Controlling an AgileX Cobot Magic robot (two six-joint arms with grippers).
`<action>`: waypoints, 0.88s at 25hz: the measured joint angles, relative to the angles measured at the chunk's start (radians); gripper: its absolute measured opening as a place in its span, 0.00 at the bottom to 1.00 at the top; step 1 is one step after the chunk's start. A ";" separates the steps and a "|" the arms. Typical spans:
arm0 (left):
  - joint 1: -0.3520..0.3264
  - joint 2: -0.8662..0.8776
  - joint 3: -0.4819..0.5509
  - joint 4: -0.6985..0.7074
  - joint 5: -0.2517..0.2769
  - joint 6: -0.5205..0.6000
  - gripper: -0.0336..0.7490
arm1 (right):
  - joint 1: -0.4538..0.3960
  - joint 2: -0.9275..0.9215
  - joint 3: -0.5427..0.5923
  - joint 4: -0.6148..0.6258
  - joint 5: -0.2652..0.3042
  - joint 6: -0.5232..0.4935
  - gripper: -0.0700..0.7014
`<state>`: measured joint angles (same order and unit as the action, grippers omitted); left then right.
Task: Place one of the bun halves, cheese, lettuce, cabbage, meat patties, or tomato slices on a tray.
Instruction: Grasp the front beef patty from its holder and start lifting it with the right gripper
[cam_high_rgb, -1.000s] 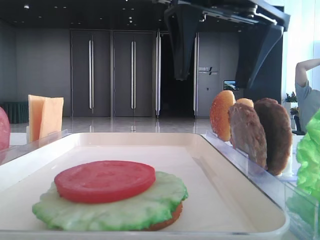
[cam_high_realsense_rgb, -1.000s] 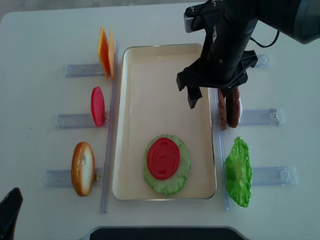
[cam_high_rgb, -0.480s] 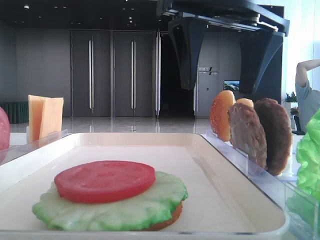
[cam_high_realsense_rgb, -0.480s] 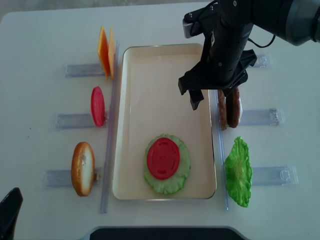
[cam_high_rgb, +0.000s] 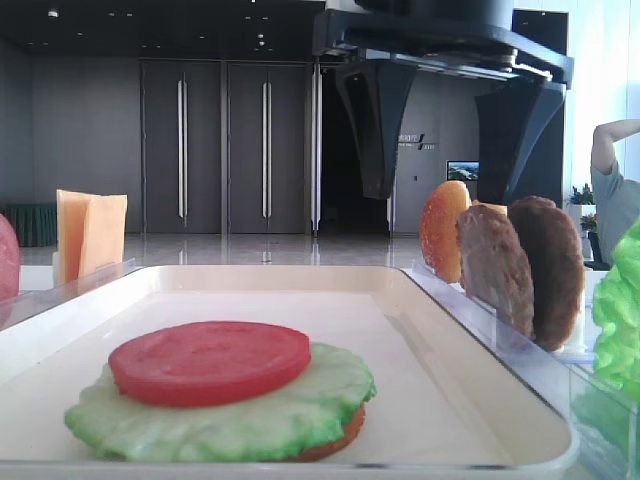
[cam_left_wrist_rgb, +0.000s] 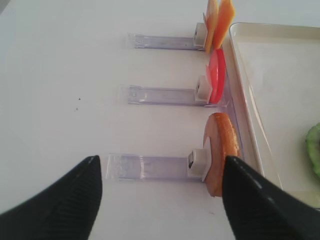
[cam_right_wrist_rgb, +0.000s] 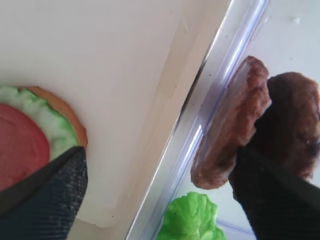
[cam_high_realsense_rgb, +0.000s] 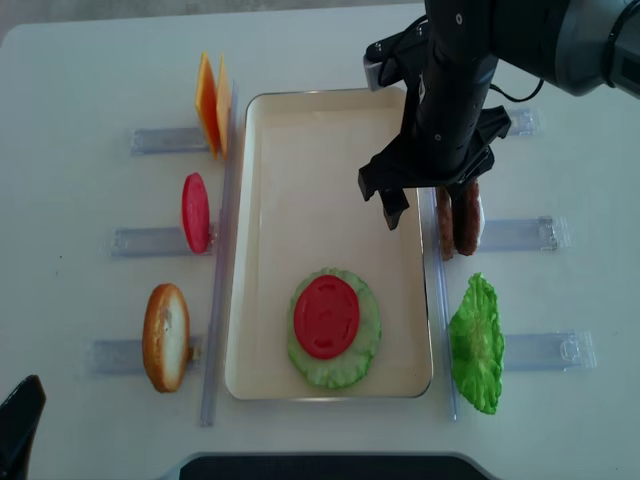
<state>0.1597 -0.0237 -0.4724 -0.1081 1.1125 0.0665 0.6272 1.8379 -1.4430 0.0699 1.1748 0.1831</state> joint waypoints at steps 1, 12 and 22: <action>0.000 0.000 0.000 0.000 0.000 0.000 0.78 | 0.000 0.000 0.000 0.000 -0.004 0.000 0.83; 0.000 0.000 0.000 0.000 0.000 0.000 0.78 | 0.000 0.017 -0.003 -0.024 -0.018 -0.002 0.80; 0.000 0.000 0.000 0.000 0.000 0.000 0.78 | 0.000 0.027 -0.009 -0.105 0.007 0.009 0.80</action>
<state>0.1597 -0.0237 -0.4724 -0.1081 1.1125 0.0665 0.6272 1.8646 -1.4518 -0.0348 1.1820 0.1920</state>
